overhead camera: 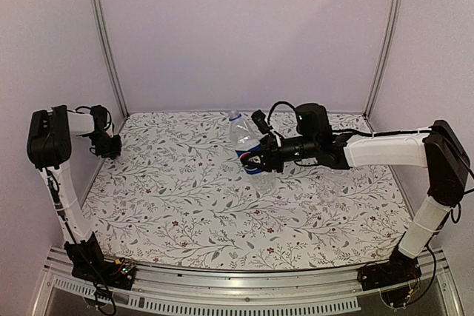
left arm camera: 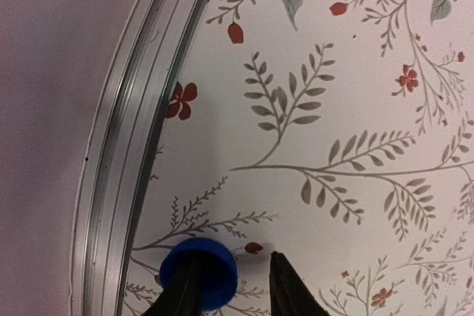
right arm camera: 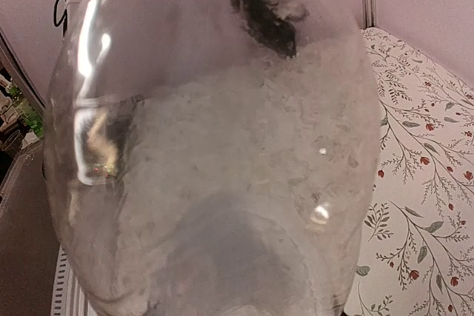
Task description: Unscrew the bottle caps
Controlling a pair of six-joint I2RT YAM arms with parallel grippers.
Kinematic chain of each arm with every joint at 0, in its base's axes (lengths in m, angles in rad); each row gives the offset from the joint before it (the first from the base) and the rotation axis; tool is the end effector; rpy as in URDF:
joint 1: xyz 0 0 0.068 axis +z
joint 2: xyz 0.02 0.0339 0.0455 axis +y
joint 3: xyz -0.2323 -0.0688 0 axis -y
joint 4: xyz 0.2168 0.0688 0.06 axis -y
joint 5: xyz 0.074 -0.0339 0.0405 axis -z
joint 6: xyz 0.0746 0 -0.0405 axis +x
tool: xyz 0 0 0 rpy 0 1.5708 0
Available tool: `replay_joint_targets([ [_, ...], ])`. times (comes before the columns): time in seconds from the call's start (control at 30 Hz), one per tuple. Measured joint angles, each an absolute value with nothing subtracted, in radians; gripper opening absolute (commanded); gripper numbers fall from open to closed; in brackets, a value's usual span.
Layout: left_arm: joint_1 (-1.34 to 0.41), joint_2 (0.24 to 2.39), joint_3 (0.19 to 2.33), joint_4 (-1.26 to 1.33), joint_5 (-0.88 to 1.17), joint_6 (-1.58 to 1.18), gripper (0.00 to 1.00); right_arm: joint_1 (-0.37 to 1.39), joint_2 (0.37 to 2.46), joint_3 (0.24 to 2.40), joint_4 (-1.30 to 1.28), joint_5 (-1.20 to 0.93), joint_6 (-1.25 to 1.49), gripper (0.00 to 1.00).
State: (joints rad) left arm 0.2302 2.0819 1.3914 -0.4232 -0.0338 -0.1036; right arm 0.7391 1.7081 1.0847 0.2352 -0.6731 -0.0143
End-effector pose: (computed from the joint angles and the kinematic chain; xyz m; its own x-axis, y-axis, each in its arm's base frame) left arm 0.3933 0.0948 0.0910 -0.8439 -0.3039 -0.4421 -0.3316 0.9433 -0.0155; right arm 0.2535 0.2939 0.2157 -0.2661 -0.2577 -0.9289 -0.9571 0.1855 0.2227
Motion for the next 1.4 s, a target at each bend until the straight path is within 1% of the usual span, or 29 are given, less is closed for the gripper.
replay_joint_targets([
  [0.4, 0.224, 2.086, 1.391, -0.424, -0.046, -0.096, 0.08, 0.739, 1.719, 1.085, 0.235, -0.677, -0.014, 0.36],
  [0.6, 0.212, 2.086, 1.392, -0.424, -0.065, -0.087, 0.00, 0.739, 1.720, 1.085, 0.235, -0.682, -0.014, 0.36],
  [0.83, 0.187, 2.083, 1.391, -0.429, -0.084, -0.082, 0.00, 0.739, 1.719, 1.085, 0.235, -0.683, -0.014, 0.36],
  [0.97, 0.144, 2.069, 1.391, -0.464, -0.085, -0.083, 0.00, 0.736, 1.719, 1.085, 0.234, -0.683, -0.014, 0.35],
  [1.17, 0.001, 1.975, 1.369, -0.514, -0.059, -0.107, 0.00, 0.685, 1.705, 1.079, 0.232, -0.669, 0.020, 0.35],
  [1.4, -0.318, 1.789, 1.277, -0.514, -0.041, -0.150, 0.00, 0.612, 1.622, 1.043, 0.213, -0.640, 0.039, 0.35],
])
